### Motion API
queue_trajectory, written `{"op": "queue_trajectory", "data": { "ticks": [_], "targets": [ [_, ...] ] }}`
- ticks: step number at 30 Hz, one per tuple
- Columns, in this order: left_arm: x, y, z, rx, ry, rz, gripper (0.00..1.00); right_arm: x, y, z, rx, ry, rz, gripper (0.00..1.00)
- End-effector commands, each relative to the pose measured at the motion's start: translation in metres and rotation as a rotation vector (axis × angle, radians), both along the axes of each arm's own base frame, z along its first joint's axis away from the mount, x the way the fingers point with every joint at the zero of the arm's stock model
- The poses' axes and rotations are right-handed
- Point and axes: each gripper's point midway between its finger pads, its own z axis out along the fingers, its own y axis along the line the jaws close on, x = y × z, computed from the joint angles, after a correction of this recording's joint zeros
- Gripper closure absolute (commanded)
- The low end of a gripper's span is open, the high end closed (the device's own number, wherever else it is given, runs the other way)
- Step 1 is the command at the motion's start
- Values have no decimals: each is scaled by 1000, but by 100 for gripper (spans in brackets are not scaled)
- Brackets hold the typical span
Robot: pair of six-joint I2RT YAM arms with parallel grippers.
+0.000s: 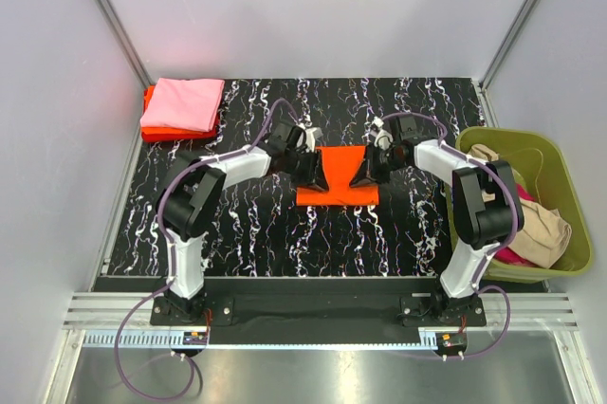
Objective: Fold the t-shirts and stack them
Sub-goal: Fold the tshirt
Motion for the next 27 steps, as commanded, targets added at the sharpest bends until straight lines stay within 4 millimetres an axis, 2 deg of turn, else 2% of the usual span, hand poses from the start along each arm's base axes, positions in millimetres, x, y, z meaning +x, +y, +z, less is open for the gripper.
{"op": "queue_trajectory", "data": {
  "ticks": [1, 4, 6, 8, 9, 12, 13, 16, 18, 20, 23, 25, 27],
  "targets": [
    [6, 2, 8, 22, -70, 16, 64, 4, 8, -4, 23, -2, 21, 92],
    [4, 15, -14, 94, -65, 38, 65, -2, -2, -41, -44, 60, 15, 92],
    [1, 26, -27, 142, -55, 49, 65, -6, -13, -58, -101, 86, -12, 93],
    [4, 38, -35, 209, -69, 89, 66, -5, -23, -67, -153, 87, -39, 94],
    [2, 43, -40, 230, -67, 100, 66, -6, -25, -68, -163, 86, -40, 94],
    [6, 44, -26, 223, -90, 112, 66, -2, -26, -49, -164, 44, -47, 94],
    [6, 42, -18, 204, -96, 107, 65, 0, -23, -35, -139, 17, -47, 94],
    [9, 28, 16, 119, -122, 85, 65, 5, -20, -7, -114, -28, -63, 94],
    [8, 15, 43, 46, -136, 63, 64, 3, -21, 2, -114, -37, -63, 94],
    [7, 5, 59, 7, -154, 45, 63, 0, -22, 6, -121, -38, -62, 94],
    [-3, -11, 64, -55, -125, -4, 63, -6, -32, -1, -172, -31, -80, 94],
    [-7, -17, 54, -66, -104, -18, 64, -7, -38, -10, -211, -27, -87, 94],
    [-13, -16, 34, -48, -69, -25, 64, -11, -44, -24, -238, 1, -84, 94]
  ]
}}
